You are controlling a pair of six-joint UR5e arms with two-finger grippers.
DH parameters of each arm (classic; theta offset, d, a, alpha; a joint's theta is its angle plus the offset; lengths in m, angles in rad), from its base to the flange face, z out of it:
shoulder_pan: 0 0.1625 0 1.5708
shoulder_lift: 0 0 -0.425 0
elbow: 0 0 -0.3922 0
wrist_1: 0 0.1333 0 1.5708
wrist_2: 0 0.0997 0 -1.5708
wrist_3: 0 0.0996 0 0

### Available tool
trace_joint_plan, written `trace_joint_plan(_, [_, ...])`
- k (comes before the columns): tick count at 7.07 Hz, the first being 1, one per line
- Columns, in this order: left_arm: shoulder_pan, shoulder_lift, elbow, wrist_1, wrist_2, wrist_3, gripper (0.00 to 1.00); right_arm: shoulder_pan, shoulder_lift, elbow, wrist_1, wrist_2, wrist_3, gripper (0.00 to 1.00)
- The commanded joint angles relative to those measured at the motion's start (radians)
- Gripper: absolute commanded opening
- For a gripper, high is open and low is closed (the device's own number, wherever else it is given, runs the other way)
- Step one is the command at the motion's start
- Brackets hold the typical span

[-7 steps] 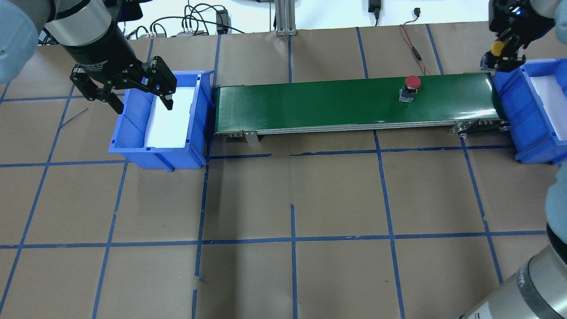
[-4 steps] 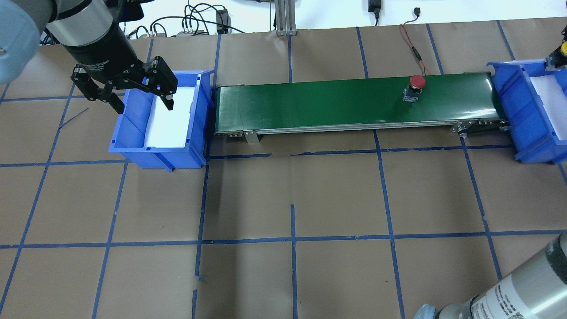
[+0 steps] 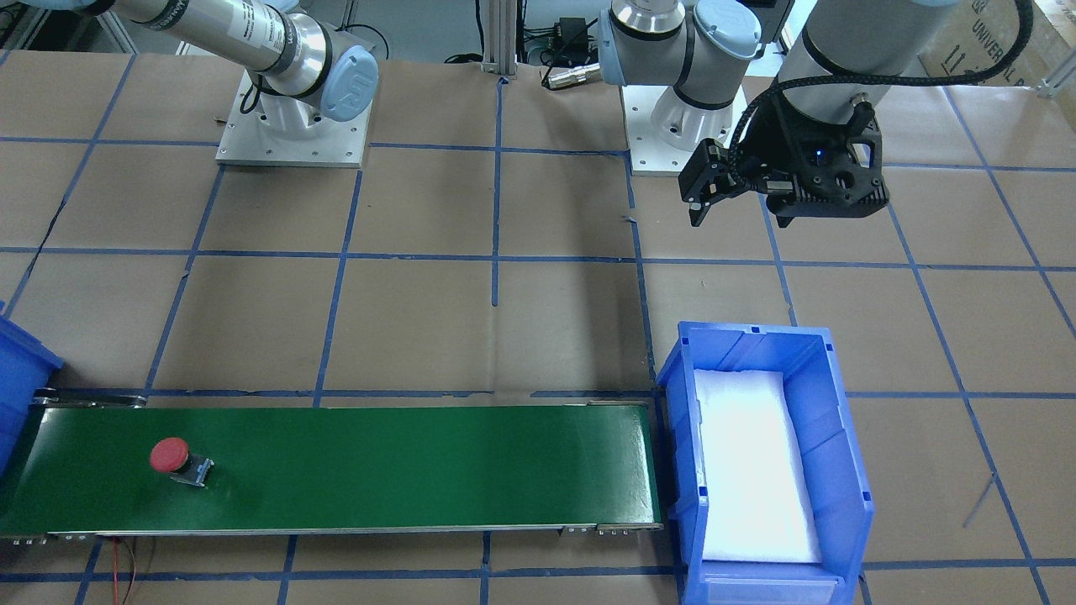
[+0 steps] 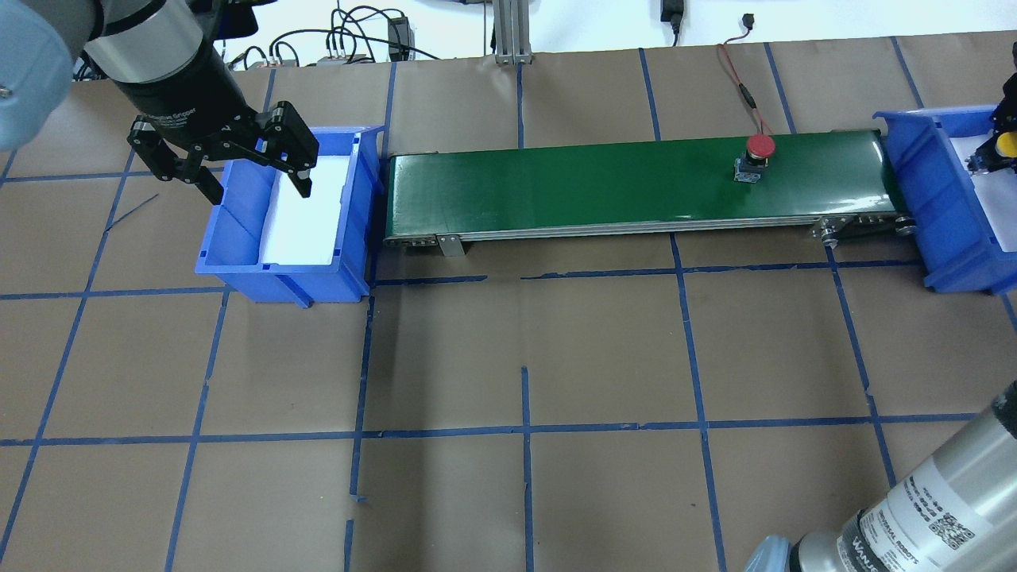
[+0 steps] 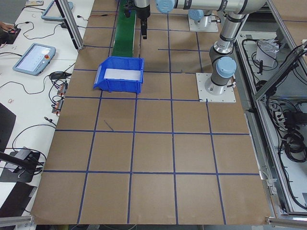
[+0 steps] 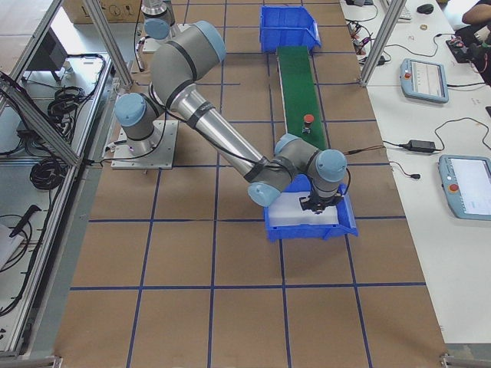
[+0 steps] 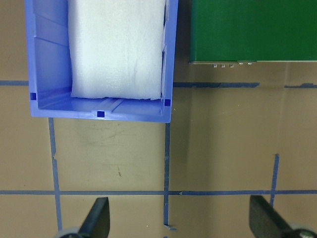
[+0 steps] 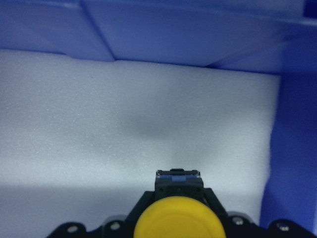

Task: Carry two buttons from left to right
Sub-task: 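Carry the yellow button into the blue bin and release it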

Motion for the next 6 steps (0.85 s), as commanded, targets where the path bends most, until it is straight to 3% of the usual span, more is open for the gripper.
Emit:
trace_joint_plan(1, [0.000,0.001,0.000,0.001,0.000,-0.001,1.00,-0.002,-0.010,0.023,-0.003,-0.077,0.004,0.21])
trace_joint_plan(4, [0.000,0.001,0.000,0.001,0.000,0.002,1.00,-0.027,-0.007,0.034,-0.001,-0.080,0.013,0.24])
trace_joint_plan(5, [0.000,0.001,0.000,0.001,0.000,0.002,1.00,-0.028,-0.013,0.037,-0.001,-0.062,0.013,0.91])
trace_joint_plan(6, [0.000,0.001,0.000,0.001,0.000,0.002,1.00,-0.030,-0.025,0.032,0.001,-0.064,0.013,1.00])
